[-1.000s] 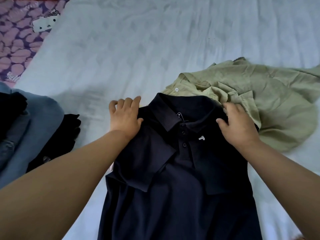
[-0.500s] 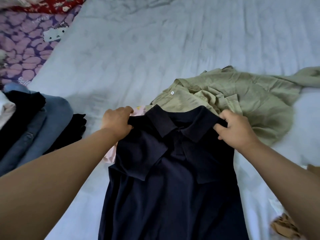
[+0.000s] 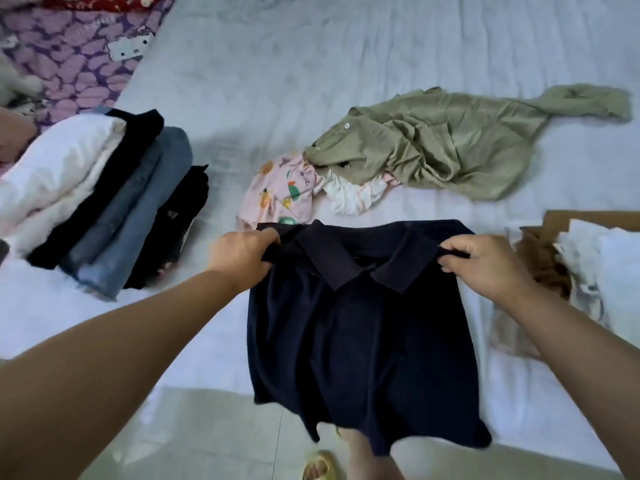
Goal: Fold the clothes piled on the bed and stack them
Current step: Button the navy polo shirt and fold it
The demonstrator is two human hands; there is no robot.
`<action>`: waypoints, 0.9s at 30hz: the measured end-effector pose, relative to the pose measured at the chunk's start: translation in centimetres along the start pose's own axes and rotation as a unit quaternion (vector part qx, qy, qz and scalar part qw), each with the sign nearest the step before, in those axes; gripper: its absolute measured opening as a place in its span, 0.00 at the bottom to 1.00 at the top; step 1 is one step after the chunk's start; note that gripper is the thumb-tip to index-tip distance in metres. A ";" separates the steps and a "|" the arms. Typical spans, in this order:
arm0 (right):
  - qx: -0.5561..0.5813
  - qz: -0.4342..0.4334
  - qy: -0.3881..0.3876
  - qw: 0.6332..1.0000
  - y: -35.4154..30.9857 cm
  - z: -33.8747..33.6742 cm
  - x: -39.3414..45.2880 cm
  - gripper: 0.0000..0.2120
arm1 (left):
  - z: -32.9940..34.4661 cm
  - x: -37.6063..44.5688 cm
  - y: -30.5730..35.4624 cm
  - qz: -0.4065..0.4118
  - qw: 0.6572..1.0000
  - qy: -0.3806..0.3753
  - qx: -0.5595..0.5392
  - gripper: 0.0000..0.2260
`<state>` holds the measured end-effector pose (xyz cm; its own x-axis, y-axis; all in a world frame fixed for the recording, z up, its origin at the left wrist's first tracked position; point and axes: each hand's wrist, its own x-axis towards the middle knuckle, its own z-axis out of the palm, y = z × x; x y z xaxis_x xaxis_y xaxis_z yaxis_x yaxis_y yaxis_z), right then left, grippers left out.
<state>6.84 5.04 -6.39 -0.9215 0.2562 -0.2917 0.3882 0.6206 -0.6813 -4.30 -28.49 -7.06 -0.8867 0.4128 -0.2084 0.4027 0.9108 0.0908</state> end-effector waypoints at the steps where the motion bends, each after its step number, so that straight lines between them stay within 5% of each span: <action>1: -0.010 0.001 0.000 1.000 0.4 0.5 -2.0 0.10 | 0.6 -1.9 0.1 0.006 1.000 -0.003 -0.002 0.16; 7: -0.033 -0.001 -0.008 0.999 4.4 4.3 -11.4 0.08 | 5.6 -11.2 0.5 0.082 0.996 0.020 -0.003 0.24; 14: -0.105 -0.032 -0.040 0.993 9.6 8.4 -17.8 0.13 | 11.1 -17.8 1.3 0.101 0.993 -0.057 0.026 0.32; 17: -0.173 -0.005 -0.070 0.982 10.0 9.1 -18.7 0.12 | 11.5 -18.6 1.4 0.114 0.977 -0.165 0.073 0.23; 19: -0.209 0.002 -0.061 0.976 9.8 9.2 -18.3 0.10 | 11.3 -18.4 1.3 0.085 0.941 -0.318 0.079 0.21; 21: -0.210 -0.002 -0.030 0.977 9.1 9.2 -17.1 0.09 | 10.7 -17.6 1.7 0.030 0.960 -0.276 0.034 0.16; 24: -0.200 0.011 0.002 0.980 7.5 8.5 -13.7 0.02 | 10.2 -14.7 1.8 -0.089 0.989 -0.088 -0.080 0.11; 27: -0.191 0.006 0.033 0.981 6.8 7.9 -9.4 0.11 | 9.5 -10.2 1.8 -0.161 0.975 0.002 -0.154 0.14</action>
<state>18.21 0.93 -13.57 -0.9205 0.3047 -0.2448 0.3794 0.8468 -0.3727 7.62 -31.10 -13.98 -0.9572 0.1038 -0.2700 0.0160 0.9511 0.3086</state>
